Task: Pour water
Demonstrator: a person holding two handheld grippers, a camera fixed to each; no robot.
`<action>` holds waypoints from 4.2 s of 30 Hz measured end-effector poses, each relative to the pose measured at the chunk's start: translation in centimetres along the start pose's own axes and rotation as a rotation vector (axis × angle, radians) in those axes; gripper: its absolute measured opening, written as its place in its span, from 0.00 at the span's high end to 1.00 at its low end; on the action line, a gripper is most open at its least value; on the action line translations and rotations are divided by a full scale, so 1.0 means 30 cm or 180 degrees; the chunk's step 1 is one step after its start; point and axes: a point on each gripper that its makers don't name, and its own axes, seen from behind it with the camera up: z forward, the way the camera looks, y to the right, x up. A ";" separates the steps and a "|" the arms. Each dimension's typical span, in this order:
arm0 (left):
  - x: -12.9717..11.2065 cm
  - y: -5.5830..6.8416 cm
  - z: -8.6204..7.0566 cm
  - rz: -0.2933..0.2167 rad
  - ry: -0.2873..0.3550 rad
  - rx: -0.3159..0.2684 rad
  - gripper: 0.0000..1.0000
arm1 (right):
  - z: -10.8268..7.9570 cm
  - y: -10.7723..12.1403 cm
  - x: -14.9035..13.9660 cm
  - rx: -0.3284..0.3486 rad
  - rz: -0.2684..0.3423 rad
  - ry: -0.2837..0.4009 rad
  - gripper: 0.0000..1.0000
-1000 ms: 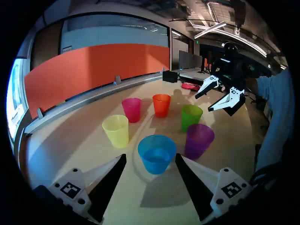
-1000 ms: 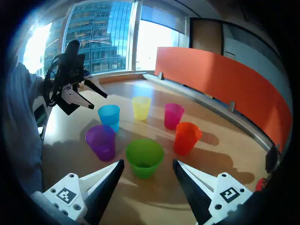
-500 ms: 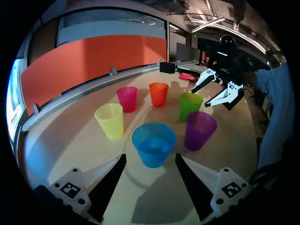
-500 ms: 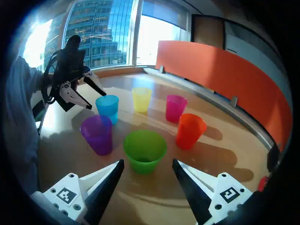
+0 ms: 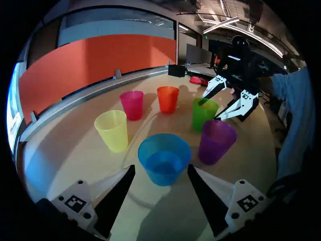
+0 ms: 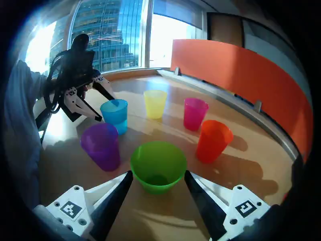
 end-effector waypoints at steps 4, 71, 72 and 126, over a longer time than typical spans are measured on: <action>0.004 -0.005 0.019 0.0006 -0.0012 -0.0021 0.02 | 0.023 -0.006 0.014 0.0031 -0.0011 0.0008 0.00; 0.297 -0.067 -0.110 -0.0086 0.0640 0.0279 0.15 | -0.125 0.019 0.317 -0.0227 0.0001 0.0542 0.09; 0.312 -0.071 -0.119 -0.0089 0.0672 0.0296 0.15 | -0.134 0.018 0.332 -0.0232 -0.0007 0.0570 0.09; 0.750 -0.134 -0.370 0.0236 0.1532 0.0633 0.15 | -0.316 0.024 0.784 -0.0336 -0.0068 0.1560 0.09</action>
